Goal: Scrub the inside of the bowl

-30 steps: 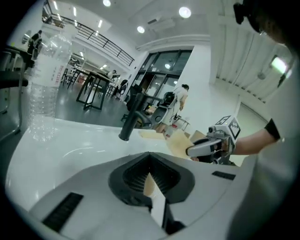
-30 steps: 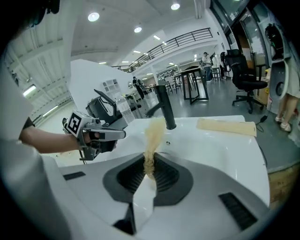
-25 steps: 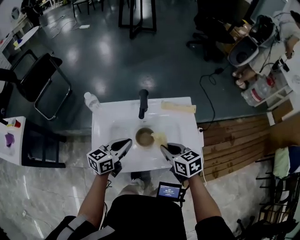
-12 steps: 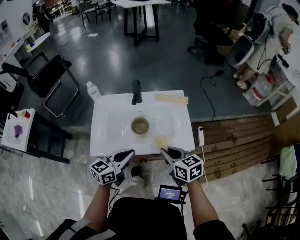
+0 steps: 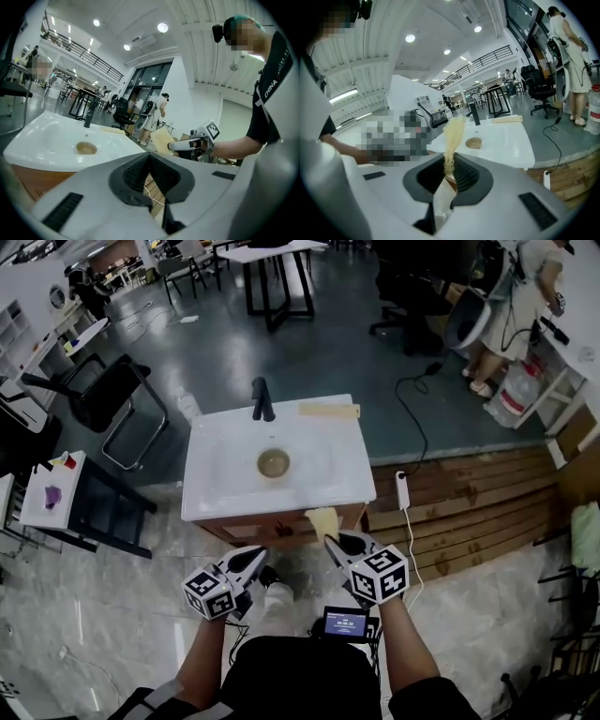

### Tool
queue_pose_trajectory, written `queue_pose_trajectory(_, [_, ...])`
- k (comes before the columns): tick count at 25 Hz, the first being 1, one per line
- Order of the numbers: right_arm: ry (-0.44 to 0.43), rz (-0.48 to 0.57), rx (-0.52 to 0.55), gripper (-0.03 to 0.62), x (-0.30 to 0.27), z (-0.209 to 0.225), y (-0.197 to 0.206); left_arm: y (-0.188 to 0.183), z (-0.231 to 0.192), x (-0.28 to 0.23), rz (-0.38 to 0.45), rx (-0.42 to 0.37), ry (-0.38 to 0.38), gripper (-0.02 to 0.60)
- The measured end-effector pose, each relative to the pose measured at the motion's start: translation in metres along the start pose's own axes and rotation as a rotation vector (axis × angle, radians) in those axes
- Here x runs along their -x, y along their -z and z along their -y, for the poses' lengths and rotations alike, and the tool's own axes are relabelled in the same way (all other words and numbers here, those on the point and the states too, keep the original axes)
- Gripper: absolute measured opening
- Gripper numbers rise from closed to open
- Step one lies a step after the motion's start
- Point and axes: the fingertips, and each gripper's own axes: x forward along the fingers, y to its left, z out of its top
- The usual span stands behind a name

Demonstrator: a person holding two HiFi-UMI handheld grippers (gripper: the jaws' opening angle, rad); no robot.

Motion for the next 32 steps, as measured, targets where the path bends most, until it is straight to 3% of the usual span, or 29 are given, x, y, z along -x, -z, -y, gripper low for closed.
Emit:
queue_pose_trajectory(16, [0.009,0.039,0.008,0.04,0.044,-0.052,0.037,0.037,0.073,0.029,-0.002,-0.019,0.016,0.003])
queue_pose_trajectory(32, [0.015,0.05,0.032,0.04,0.055,-0.066,0.046,0.043,0.083,0.042,0.016,-0.041,0.048,0.003])
